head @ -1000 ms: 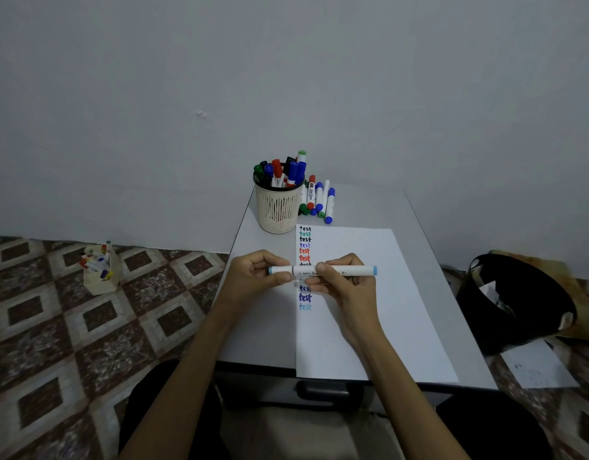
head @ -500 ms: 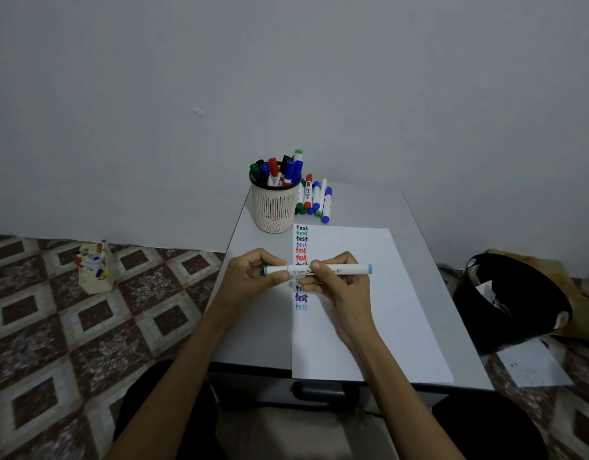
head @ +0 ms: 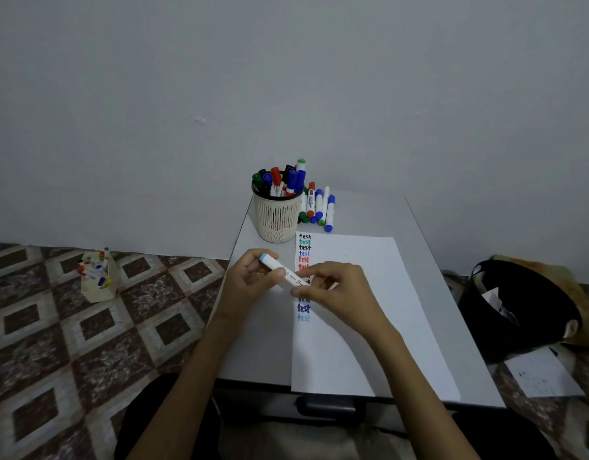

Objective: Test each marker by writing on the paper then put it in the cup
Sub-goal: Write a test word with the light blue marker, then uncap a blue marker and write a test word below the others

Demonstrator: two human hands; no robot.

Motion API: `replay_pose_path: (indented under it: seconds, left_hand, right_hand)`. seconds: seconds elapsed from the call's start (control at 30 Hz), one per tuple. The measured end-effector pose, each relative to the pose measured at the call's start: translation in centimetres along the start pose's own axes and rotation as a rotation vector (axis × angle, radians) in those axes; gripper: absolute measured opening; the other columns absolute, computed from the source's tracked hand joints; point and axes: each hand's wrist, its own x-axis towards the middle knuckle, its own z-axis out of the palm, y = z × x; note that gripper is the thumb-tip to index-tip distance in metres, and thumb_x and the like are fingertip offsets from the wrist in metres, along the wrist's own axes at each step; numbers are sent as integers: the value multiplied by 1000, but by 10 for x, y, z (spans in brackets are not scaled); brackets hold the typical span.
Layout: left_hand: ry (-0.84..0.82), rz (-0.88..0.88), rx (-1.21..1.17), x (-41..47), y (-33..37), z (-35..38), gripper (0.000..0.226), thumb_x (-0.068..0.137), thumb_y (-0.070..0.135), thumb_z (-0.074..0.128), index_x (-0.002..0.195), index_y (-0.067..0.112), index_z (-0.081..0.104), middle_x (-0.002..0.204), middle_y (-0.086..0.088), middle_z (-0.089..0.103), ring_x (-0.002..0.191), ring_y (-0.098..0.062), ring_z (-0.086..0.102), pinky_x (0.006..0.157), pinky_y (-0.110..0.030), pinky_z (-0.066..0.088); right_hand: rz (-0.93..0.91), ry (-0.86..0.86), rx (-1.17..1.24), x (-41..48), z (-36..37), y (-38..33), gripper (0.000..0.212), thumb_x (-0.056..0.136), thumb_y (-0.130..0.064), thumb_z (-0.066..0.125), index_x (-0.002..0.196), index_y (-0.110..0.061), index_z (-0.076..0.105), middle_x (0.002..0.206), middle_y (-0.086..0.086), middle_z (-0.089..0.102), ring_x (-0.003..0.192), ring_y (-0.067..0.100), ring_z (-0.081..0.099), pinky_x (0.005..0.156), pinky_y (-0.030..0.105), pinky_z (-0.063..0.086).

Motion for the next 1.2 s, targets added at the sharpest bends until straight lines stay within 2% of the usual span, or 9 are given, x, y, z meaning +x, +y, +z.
replay_pose_path:
  seconds: [0.17,0.3,0.37,0.5,0.63,0.77,0.9,1.1,1.2]
  left_hand:
    - [43,-2,22,3,-2,2,35,81,2,68,113,10,56,89,-3,70,83,-12,66,72,-22,52]
    - [46,10,210,4,-10,5,38,73,30,66,111,24,60,94,3,70,84,-6,62,77,-21,47]
    - [-8,65,420,4,-16,5,38,74,38,59,109,25,62,105,9,67,98,-5,59,87,-19,43]
    - [-124,244,717,9,-22,5,42,77,41,52,107,16,68,110,3,67,103,-9,56,93,-21,40]
    - [-168,299,794,12,-25,5,36,76,41,55,94,16,73,104,0,70,96,-12,62,89,-27,45]
    - [-166,299,794,13,-24,5,38,74,43,55,91,15,75,103,-1,70,94,-14,63,87,-29,46]
    - [-164,282,797,14,-25,5,36,74,44,56,90,17,74,103,2,70,94,-13,63,87,-33,48]
    - [-152,272,776,14,-26,6,34,74,43,57,90,18,74,103,3,70,95,-13,63,87,-38,49]
    - [-146,260,768,13,-27,6,34,74,43,56,90,19,74,104,5,69,96,-10,62,88,-39,48]
  right_hand:
    - [-48,-70,-418,24,-5,-22,21,80,-38,73,99,-28,73,85,-10,68,72,6,56,58,20,41]
    - [-123,211,-194,55,-24,-35,27,81,-24,74,106,-16,67,85,-2,67,66,3,58,60,21,48]
    - [-209,359,-67,74,-32,-47,47,81,-20,74,124,-18,54,82,0,65,66,10,63,62,32,56]
    - [-386,529,97,112,-42,-71,79,83,-13,71,147,-26,27,78,3,62,61,12,66,63,33,59]
    - [-453,635,6,137,-38,-84,68,85,-10,68,144,-19,34,80,-4,61,61,6,64,64,25,57]
    - [-416,487,-132,150,-19,-68,66,85,-11,67,141,-26,37,80,1,66,64,15,65,66,34,57]
    - [-390,452,-432,148,1,-38,36,85,-10,60,120,-16,55,79,4,64,76,22,59,61,36,49]
    - [-466,532,-416,146,6,-20,39,90,-8,50,127,-19,59,98,5,57,92,19,52,57,30,45]
    - [-338,596,-300,144,0,-4,48,91,-5,45,136,-23,48,111,3,54,95,13,51,60,24,43]
